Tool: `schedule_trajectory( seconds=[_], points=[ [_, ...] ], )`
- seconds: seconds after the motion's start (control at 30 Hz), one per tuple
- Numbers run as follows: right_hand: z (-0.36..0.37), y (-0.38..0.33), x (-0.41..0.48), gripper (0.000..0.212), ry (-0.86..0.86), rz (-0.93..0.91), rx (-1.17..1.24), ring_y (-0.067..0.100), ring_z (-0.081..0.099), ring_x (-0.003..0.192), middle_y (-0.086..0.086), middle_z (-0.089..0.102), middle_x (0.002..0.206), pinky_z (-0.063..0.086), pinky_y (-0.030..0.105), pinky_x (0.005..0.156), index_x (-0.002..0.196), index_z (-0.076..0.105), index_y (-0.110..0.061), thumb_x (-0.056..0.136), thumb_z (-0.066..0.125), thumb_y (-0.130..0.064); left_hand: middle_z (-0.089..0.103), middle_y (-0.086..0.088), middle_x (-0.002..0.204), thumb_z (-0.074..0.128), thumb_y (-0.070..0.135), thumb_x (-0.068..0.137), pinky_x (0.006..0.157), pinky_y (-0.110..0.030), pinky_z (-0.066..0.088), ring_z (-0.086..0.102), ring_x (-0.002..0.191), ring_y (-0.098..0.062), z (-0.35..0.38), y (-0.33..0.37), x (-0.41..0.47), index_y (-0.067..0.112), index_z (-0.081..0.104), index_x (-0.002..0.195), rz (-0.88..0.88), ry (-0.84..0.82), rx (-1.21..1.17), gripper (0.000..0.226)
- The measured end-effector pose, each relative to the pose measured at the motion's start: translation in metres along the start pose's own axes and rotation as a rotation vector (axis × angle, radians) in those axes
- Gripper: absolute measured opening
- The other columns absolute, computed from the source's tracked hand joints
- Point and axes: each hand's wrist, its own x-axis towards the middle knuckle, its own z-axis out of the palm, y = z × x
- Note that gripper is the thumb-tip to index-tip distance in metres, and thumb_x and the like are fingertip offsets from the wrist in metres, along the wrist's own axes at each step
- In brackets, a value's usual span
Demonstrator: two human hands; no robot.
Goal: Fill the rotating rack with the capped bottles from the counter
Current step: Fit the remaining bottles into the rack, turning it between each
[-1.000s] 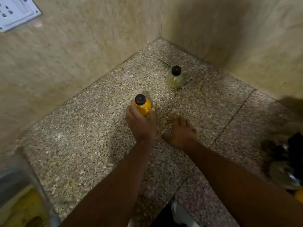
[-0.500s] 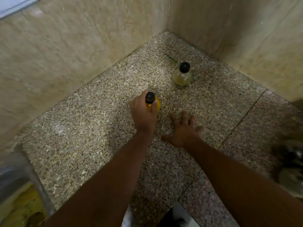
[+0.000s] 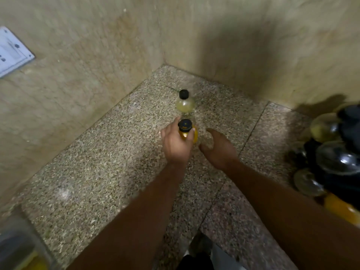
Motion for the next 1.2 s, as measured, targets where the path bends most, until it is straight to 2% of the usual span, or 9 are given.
schedule_trajectory(
  seconds=[0.27, 0.37, 0.57, 0.7, 0.77, 0.83, 0.9, 1.07, 1.2],
  points=[
    [-0.069, 0.035, -0.072, 0.052, 0.258, 0.135, 0.214, 0.027, 0.06, 0.122, 0.007, 0.062, 0.136, 0.047, 0.037, 0.096, 0.142, 0.052, -0.023, 0.095, 0.06, -0.043, 0.069, -0.003, 0.116, 0.079, 0.04, 0.081, 0.091, -0.028, 0.042, 0.051, 0.112, -0.023, 0.009, 0.09, -0.053, 0.017, 0.068, 0.122, 0.142, -0.122, -0.041, 0.049],
    [-0.093, 0.051, -0.105, 0.045, 0.368, 0.178, 0.269, 0.023, 0.064, 0.113, 0.003, 0.066, 0.127, 0.05, 0.034, 0.088, 0.136, 0.057, -0.024, 0.096, 0.057, -0.045, 0.069, 0.001, 0.115, 0.079, 0.04, 0.081, 0.087, -0.022, 0.035, 0.052, 0.112, -0.021, 0.014, 0.12, -0.079, 0.02, 0.068, 0.121, 0.212, -0.188, -0.05, 0.047],
    [-0.138, 0.097, -0.177, 0.036, 0.548, 0.312, 0.373, 0.021, 0.064, 0.106, -0.001, 0.069, 0.115, 0.053, 0.036, 0.088, 0.127, 0.064, -0.023, 0.099, 0.054, -0.042, 0.068, -0.001, 0.115, 0.082, 0.041, 0.078, 0.091, -0.03, 0.046, 0.054, 0.113, -0.021, 0.037, 0.169, -0.143, 0.02, 0.067, 0.121, 0.333, -0.361, -0.14, 0.05],
    [-0.163, 0.129, -0.213, 0.035, 0.712, 0.425, 0.67, 0.019, 0.066, 0.095, -0.004, 0.072, 0.097, 0.051, 0.034, 0.078, 0.107, 0.072, -0.023, 0.096, 0.054, -0.052, 0.063, 0.0, 0.115, 0.083, 0.039, 0.077, 0.088, -0.023, 0.046, 0.055, 0.11, -0.016, 0.051, 0.199, -0.181, 0.02, 0.066, 0.121, 0.415, -0.458, -0.226, 0.05],
    [-0.176, 0.14, -0.223, 0.034, 0.781, 0.488, 0.855, 0.021, 0.067, 0.092, -0.001, 0.072, 0.095, 0.053, 0.038, 0.078, 0.098, 0.071, -0.023, 0.096, 0.055, -0.053, 0.06, 0.002, 0.115, 0.082, 0.043, 0.076, 0.09, -0.028, 0.05, 0.055, 0.108, -0.015, 0.059, 0.211, -0.192, 0.022, 0.066, 0.12, 0.445, -0.499, -0.227, 0.052],
    [-0.192, 0.149, -0.228, 0.029, 0.811, 0.546, 1.026, 0.02, 0.067, 0.086, 0.002, 0.073, 0.096, 0.051, 0.035, 0.069, 0.095, 0.07, -0.022, 0.097, 0.057, -0.048, 0.059, 0.002, 0.114, 0.082, 0.045, 0.075, 0.092, -0.035, 0.051, 0.055, 0.109, -0.016, 0.065, 0.223, -0.198, 0.022, 0.066, 0.12, 0.47, -0.537, -0.218, 0.053],
    [-0.205, 0.157, -0.228, 0.031, 0.823, 0.581, 1.144, 0.02, 0.065, 0.082, 0.004, 0.074, 0.102, 0.046, 0.031, 0.063, 0.102, 0.071, -0.017, 0.096, 0.06, -0.045, 0.057, 0.001, 0.114, 0.083, 0.041, 0.075, 0.094, -0.035, 0.05, 0.054, 0.11, -0.017, 0.07, 0.233, -0.2, 0.021, 0.066, 0.12, 0.483, -0.563, -0.216, 0.052],
    [-0.228, 0.169, -0.224, 0.029, 0.737, 0.592, 1.205, 0.016, 0.061, 0.074, 0.001, 0.074, 0.101, 0.044, 0.03, 0.061, 0.11, 0.069, -0.015, 0.096, 0.063, -0.039, 0.055, 0.0, 0.12, 0.082, 0.039, 0.078, 0.095, -0.026, 0.044, 0.051, 0.115, -0.014, 0.08, 0.251, -0.198, 0.021, 0.063, 0.124, 0.506, -0.599, -0.202, 0.053],
    [-0.235, 0.173, -0.211, 0.021, 0.719, 0.587, 1.22, 0.015, 0.058, 0.062, 0.004, 0.072, 0.089, 0.042, 0.03, 0.052, 0.103, 0.072, -0.015, 0.094, 0.067, -0.032, 0.055, 0.0, 0.119, 0.08, 0.042, 0.08, 0.095, -0.031, 0.046, 0.051, 0.115, -0.019, 0.091, 0.26, -0.191, 0.023, 0.062, 0.126, 0.539, -0.606, -0.157, 0.053]
  ],
)
